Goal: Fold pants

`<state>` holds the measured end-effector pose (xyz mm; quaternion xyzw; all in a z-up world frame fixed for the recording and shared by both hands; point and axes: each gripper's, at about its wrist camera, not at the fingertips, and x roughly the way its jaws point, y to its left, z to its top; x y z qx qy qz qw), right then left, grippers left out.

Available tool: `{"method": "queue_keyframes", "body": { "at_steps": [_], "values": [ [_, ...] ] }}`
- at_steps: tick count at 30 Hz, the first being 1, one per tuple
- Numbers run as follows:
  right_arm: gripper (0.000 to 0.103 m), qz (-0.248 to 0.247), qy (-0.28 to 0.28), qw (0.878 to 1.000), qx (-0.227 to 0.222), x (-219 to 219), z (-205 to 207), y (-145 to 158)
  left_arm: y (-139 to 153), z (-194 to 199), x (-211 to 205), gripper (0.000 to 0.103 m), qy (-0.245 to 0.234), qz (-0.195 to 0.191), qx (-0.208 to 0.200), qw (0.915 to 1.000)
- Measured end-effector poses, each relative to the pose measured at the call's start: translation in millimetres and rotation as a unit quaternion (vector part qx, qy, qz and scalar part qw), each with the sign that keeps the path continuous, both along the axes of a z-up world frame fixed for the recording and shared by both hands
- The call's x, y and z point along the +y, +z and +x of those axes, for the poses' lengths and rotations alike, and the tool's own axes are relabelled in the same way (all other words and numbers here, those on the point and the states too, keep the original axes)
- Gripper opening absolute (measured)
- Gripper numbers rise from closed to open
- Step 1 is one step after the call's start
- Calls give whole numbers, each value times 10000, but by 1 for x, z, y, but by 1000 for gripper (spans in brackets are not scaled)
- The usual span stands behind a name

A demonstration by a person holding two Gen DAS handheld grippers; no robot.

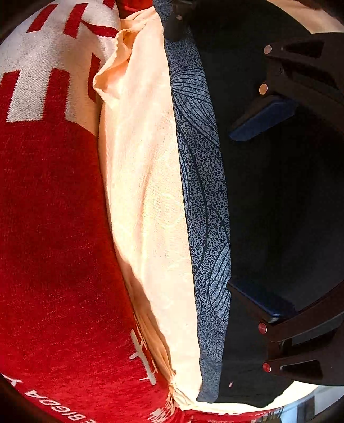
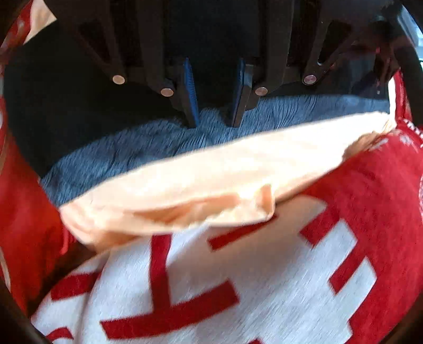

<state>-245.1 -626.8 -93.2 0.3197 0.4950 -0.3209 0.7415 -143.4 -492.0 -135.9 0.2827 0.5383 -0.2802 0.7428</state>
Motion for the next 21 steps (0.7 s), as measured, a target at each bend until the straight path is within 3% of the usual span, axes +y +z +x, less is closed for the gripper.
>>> {"method": "queue_keyframes", "body": {
  "at_steps": [2, 7, 12, 19, 21],
  "values": [
    [27, -117, -187, 9996, 173, -8, -3, 2, 1, -1, -1, 103, 19, 9, 51, 10000],
    [28, 219, -355, 9991, -51, -4, -24, 16, 2, 4, -4, 103, -40, 98, 96, 9999],
    [46, 679, -549, 9955, -374, 20, -51, 29, 16, -7, -1, 103, -246, 242, 23, 9994],
    [47, 937, -906, 9908, -370, 57, -105, 41, 25, -8, 19, 103, -248, 282, 88, 9993],
    [52, 1034, -1065, 9883, -352, 62, -116, 39, 27, -11, 20, 103, -289, 304, 89, 9991]
  ]
}}
